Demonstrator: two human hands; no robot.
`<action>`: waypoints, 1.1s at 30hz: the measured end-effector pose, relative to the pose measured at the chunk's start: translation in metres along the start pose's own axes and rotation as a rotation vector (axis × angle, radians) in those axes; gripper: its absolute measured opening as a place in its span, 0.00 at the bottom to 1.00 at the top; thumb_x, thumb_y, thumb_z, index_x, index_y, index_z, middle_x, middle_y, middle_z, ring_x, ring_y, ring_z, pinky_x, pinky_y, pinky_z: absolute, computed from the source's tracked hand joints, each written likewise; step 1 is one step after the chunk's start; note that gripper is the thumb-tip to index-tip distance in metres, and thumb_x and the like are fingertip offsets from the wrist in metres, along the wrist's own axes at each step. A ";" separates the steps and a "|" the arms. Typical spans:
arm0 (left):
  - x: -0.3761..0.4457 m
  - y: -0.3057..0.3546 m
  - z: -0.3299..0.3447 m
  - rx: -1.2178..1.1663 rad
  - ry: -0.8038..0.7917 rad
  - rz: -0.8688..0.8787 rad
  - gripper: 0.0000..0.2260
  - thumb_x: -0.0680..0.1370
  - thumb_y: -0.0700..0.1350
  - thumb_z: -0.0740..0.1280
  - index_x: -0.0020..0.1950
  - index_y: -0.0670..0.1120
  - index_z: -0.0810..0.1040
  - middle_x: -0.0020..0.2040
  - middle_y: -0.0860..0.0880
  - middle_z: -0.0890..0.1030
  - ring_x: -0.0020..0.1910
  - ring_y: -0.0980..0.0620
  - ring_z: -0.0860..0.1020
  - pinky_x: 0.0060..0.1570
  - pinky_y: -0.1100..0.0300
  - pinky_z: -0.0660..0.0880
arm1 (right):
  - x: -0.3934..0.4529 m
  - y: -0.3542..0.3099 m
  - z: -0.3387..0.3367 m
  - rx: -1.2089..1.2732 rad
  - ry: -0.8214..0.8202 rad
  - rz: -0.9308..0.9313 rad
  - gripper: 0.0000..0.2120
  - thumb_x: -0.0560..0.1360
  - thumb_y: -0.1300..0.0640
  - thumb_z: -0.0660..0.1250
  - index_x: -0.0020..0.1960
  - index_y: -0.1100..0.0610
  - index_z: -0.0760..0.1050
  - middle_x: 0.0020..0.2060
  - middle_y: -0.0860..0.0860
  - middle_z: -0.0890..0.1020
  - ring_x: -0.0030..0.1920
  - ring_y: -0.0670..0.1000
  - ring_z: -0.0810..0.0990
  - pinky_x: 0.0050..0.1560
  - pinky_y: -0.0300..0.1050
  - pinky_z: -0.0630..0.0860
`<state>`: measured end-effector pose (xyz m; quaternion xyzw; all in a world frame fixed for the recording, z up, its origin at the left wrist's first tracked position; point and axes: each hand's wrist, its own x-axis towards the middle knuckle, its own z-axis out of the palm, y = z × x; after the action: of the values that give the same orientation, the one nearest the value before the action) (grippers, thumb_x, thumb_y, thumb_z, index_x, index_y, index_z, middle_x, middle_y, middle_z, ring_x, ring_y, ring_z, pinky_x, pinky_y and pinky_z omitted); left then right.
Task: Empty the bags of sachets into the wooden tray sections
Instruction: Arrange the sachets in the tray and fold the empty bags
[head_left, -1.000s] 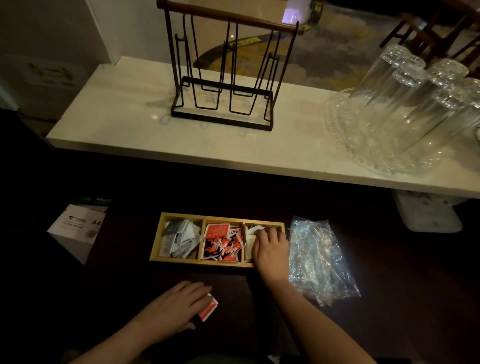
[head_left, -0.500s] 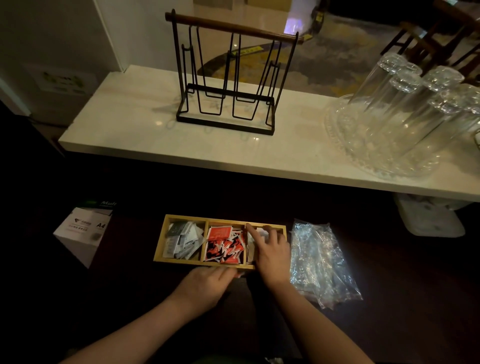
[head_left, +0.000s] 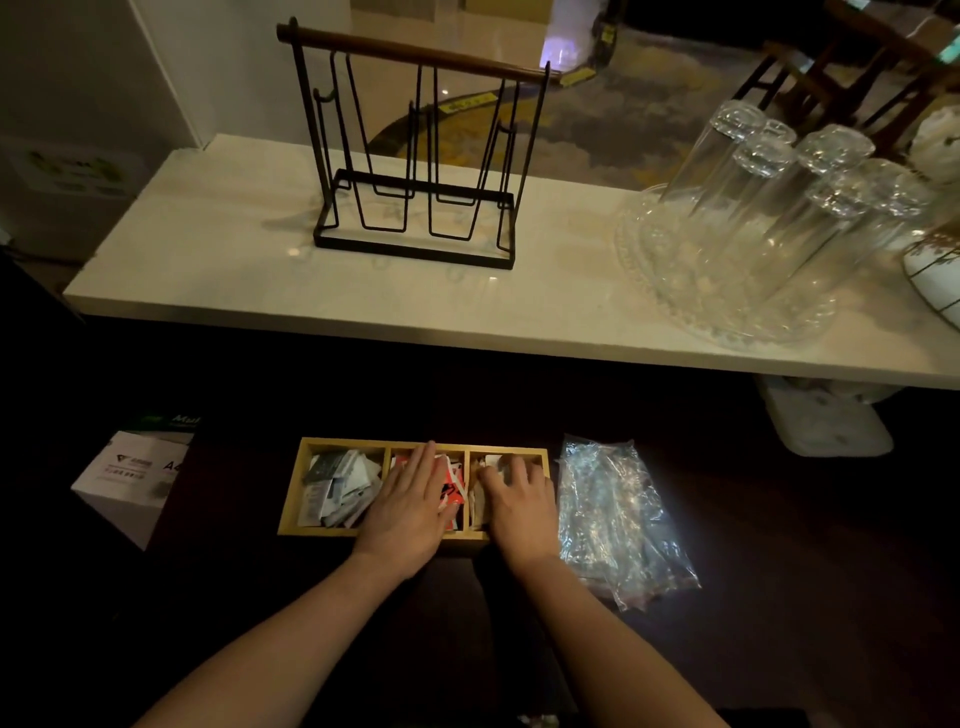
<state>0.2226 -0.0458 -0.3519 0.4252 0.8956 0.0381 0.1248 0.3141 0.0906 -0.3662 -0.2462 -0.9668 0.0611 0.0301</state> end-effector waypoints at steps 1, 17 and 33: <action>0.001 -0.001 0.005 0.014 -0.022 -0.003 0.32 0.77 0.61 0.40 0.76 0.45 0.43 0.77 0.45 0.41 0.76 0.48 0.40 0.73 0.52 0.41 | 0.001 -0.001 0.001 0.014 -0.002 0.017 0.19 0.65 0.59 0.72 0.54 0.49 0.75 0.49 0.54 0.80 0.47 0.59 0.79 0.44 0.52 0.78; 0.003 -0.005 0.013 0.016 0.012 0.040 0.40 0.72 0.66 0.27 0.76 0.44 0.46 0.77 0.45 0.42 0.75 0.48 0.39 0.74 0.52 0.40 | -0.031 0.163 -0.036 0.479 0.019 0.959 0.24 0.74 0.54 0.68 0.66 0.64 0.69 0.64 0.64 0.71 0.62 0.66 0.72 0.62 0.56 0.69; -0.004 0.000 0.011 0.131 -0.029 0.185 0.25 0.79 0.62 0.42 0.76 0.58 0.53 0.77 0.47 0.57 0.76 0.49 0.50 0.70 0.47 0.44 | -0.016 0.129 -0.009 0.826 -0.315 0.911 0.19 0.68 0.46 0.75 0.48 0.60 0.77 0.42 0.57 0.83 0.42 0.57 0.83 0.45 0.56 0.82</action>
<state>0.2277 -0.0489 -0.3614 0.5139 0.8512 -0.0155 0.1056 0.3901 0.1962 -0.3751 -0.5891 -0.6546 0.4713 -0.0490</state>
